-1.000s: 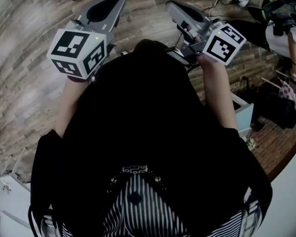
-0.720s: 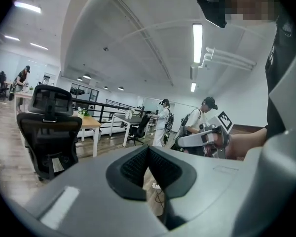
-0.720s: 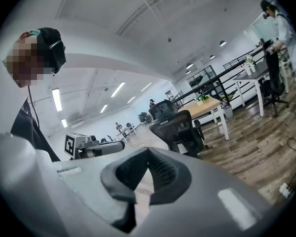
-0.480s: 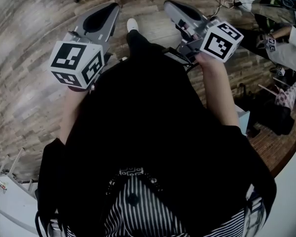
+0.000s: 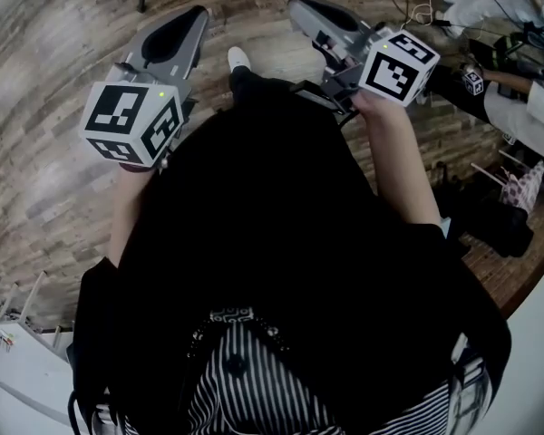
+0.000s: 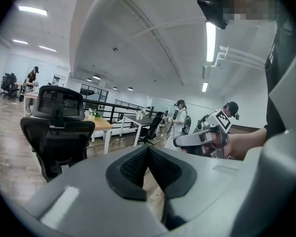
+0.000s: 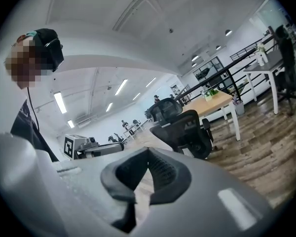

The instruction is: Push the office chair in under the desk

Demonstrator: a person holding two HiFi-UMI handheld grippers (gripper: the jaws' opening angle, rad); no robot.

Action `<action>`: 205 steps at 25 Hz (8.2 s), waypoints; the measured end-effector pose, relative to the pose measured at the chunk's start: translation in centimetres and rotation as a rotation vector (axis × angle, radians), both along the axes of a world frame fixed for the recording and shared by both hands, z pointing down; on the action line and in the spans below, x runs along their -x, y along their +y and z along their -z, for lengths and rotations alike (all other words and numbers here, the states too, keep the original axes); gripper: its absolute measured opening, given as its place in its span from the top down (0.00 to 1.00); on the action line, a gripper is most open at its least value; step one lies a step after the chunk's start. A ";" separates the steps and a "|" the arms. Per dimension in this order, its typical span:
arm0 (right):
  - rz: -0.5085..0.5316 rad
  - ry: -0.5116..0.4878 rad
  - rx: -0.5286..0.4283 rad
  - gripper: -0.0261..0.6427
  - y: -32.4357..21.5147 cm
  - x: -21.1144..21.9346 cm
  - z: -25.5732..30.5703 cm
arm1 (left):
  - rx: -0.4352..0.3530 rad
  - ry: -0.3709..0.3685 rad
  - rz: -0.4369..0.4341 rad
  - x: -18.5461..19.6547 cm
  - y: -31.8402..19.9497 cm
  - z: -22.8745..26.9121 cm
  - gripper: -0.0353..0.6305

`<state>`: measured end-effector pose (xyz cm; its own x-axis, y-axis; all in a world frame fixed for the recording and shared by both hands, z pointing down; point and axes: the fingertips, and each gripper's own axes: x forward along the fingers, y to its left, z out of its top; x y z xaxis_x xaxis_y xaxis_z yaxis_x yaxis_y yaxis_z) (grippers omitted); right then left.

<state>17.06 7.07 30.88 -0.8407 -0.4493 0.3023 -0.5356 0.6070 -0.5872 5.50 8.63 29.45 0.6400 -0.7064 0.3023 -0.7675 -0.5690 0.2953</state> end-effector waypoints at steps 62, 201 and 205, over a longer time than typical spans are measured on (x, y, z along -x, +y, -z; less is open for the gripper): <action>0.068 -0.042 -0.128 0.96 -19.5 17.1 -3.5 | -0.045 -0.158 0.225 22.3 -16.6 -3.4 0.94; -0.046 0.181 -0.254 0.51 -77.1 43.9 -3.0 | -0.023 -0.330 0.283 55.9 -76.2 -4.1 0.39; -0.024 0.176 -0.254 0.51 -78.2 42.8 -3.7 | -0.028 -0.339 0.316 54.7 -77.3 -4.8 0.39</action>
